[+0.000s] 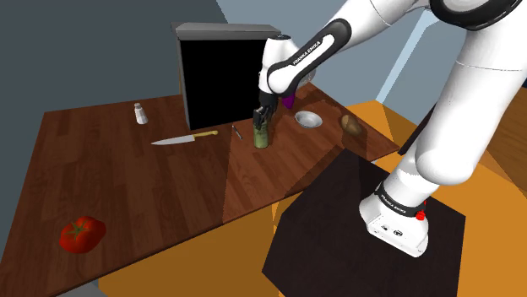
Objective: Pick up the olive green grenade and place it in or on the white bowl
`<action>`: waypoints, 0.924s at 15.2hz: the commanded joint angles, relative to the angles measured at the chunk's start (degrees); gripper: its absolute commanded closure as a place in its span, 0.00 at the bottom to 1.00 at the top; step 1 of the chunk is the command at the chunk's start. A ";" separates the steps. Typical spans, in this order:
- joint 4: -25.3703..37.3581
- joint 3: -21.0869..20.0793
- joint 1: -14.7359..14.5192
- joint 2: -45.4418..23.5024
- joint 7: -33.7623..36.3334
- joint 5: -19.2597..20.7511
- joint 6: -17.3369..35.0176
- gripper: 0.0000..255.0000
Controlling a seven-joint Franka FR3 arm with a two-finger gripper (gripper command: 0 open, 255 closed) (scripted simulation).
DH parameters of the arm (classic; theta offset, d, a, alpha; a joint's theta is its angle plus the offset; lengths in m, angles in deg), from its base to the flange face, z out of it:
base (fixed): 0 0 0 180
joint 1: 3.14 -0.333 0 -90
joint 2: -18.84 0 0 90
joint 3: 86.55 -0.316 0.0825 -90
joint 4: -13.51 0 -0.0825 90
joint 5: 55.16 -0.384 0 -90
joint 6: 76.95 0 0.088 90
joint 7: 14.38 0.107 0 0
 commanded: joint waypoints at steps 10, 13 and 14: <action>0.81 4.28 8.38 1.75 -14.63 -2.55 -2.39 1.00; 2.29 5.68 11.08 1.19 -19.33 -3.37 -3.32 1.00; 2.92 6.14 11.97 0.92 -20.88 -3.65 -3.68 1.00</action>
